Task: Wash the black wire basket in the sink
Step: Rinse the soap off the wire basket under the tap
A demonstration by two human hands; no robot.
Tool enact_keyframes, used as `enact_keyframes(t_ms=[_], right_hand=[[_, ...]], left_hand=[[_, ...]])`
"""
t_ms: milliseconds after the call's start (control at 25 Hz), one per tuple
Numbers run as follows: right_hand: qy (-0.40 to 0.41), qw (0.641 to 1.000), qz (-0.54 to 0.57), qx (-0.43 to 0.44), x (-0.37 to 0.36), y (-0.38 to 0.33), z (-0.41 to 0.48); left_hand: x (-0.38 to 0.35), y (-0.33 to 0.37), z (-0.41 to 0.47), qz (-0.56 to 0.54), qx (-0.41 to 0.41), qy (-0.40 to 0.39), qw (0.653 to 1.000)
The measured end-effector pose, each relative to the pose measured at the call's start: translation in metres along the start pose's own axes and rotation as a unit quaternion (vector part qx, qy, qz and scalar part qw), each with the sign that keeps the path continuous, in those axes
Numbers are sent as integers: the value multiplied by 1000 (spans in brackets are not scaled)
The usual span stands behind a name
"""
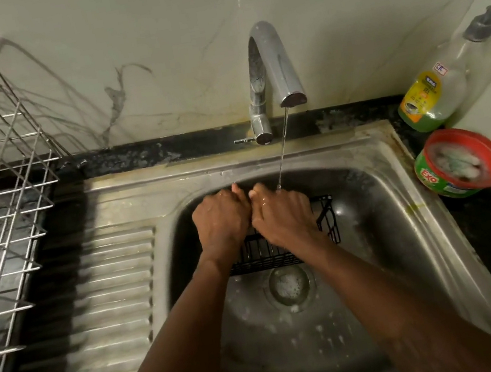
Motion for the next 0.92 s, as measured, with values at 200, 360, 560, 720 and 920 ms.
enact_keyframes(t_ms=[200, 360, 560, 720, 920], right_hand=[[-1, 997, -54, 60, 6, 38, -15], [11, 993, -42, -106, 15, 59, -9], [13, 994, -106, -37, 46, 4, 0], [6, 988, -152, 12, 63, -33, 15], [129, 977, -14, 171, 82, -4, 0]], left_hand=[[3, -2, -4, 14, 24, 15, 1000], [2, -1, -4, 13, 18, 20, 1000], [14, -32, -9, -44, 61, 33, 997], [19, 1, -25, -194, 44, 9, 980], [7, 6, -7, -280, 158, -3, 947]])
Point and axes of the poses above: each hand's wrist, its own z-axis towards the middle knuckle, its own x-axis out of the back of the hand, y = z × x, the point moved 4 cm from there along z, towards the middle knuckle, and after that the axes turned 2 degrees about x, right-handed, at the moved point
